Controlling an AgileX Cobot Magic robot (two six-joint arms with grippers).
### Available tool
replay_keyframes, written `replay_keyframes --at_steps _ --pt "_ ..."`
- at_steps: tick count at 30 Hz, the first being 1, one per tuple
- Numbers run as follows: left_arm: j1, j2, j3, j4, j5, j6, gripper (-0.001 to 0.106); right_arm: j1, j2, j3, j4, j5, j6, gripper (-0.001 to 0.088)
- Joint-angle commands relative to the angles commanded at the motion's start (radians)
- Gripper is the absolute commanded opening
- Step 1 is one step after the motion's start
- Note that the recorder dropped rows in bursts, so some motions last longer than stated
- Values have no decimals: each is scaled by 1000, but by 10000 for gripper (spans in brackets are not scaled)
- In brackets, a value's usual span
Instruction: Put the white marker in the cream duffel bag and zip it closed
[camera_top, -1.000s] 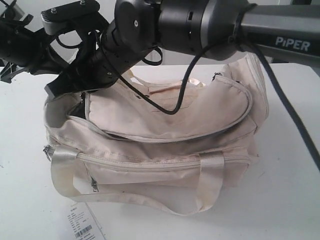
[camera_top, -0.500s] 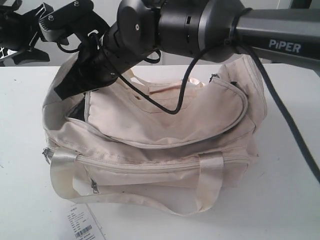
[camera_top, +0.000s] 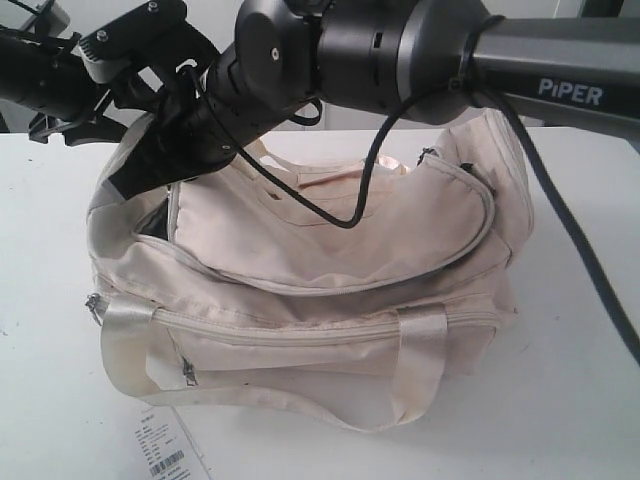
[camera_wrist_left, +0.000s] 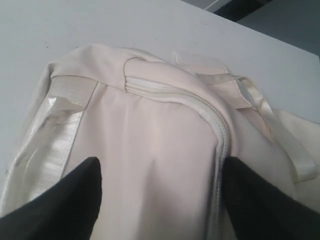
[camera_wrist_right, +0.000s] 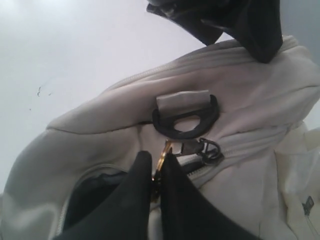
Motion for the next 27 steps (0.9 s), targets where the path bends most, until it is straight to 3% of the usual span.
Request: replay_keyframes --at_steps 5,8,10,27 --pt "0 2 0 -24 18 43 601 0 0 0 0 -8 -2 0" --pt "0 2 0 -24 26 43 291 0 0 0 0 -14 -2 0" --pt "0 2 0 -24 26 43 7 0 0 0 0 -18 -2 0" --pt "19 2 0 -59 27 -47 0 0 0 0 127 44 -2 0"
